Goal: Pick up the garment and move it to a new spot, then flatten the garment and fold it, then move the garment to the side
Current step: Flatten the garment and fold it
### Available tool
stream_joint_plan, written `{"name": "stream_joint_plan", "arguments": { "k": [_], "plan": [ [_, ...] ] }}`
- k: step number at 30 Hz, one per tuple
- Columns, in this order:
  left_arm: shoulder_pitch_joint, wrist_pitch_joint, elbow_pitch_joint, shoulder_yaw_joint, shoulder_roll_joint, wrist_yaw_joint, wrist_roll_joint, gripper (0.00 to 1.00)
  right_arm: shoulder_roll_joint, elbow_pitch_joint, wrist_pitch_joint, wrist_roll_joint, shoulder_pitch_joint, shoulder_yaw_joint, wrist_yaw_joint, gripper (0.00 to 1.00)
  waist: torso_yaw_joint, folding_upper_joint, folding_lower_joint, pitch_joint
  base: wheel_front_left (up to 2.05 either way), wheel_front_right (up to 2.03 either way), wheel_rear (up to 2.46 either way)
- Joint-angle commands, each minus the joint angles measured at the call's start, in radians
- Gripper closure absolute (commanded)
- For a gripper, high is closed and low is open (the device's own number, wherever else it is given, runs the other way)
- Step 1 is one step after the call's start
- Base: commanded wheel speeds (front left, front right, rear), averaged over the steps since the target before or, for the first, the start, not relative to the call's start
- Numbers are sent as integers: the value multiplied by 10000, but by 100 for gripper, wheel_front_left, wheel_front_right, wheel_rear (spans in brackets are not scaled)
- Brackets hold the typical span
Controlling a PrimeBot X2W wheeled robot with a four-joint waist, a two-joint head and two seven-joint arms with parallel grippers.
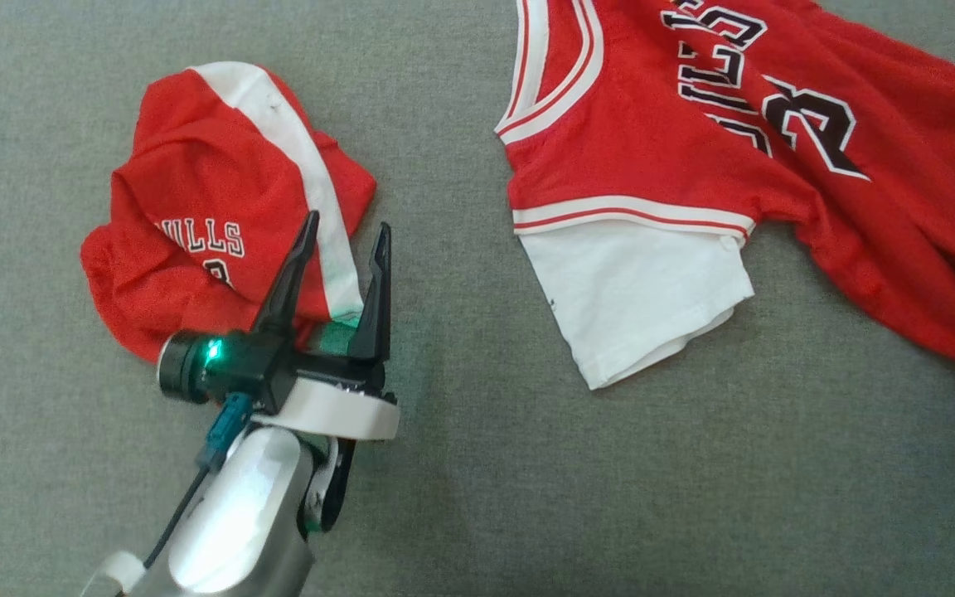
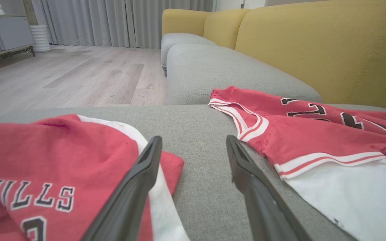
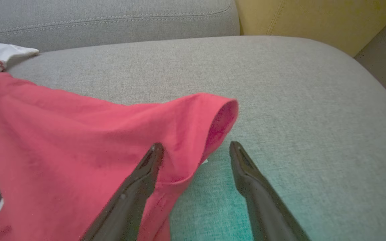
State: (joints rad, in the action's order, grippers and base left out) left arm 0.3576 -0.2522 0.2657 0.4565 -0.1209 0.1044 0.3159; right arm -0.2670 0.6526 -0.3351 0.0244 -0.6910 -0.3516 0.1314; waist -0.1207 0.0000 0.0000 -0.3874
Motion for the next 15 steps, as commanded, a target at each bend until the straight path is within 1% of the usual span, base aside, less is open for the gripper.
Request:
{"name": "stream_joint_plan", "arguments": {
  "k": [1, 7, 8, 9, 11, 15],
  "plan": [
    [419, -95, -270, -377, -59, -38, -99, 0, -219, -119, 148, 108, -331, 79, -7, 0, -44, 0, 0, -88, 0, 0, 0],
    [589, -95, -356, -580, 99, -160, -230, 0, -428, 839, 371, 338, -931, -211, -7, 0, -177, 0, 0, -422, 0, 0, 0],
    [607, -95, -379, -617, 123, -181, -248, 0, -450, 964, 357, 358, -1022, -215, -7, 44, -193, 0, 0, -476, 0, 0, 0],
    [619, -95, -402, -652, 146, -201, -268, 0, -490, 1065, 356, 377, -1117, -198, -7, 100, -207, 0, 0, -530, 0, 0, 0],
    [634, -95, -436, -708, 186, -246, -320, 0, -631, 1196, 441, 420, -1325, -131, -7, 100, -232, 0, 0, -622, 0, 0, 0],
    [681, -95, -455, -821, 258, -333, -415, 0, -1021, 1229, 1034, 692, -1791, 84, -7, 100, -279, 0, 0, -733, 0, 0, 0]
  ]
}}
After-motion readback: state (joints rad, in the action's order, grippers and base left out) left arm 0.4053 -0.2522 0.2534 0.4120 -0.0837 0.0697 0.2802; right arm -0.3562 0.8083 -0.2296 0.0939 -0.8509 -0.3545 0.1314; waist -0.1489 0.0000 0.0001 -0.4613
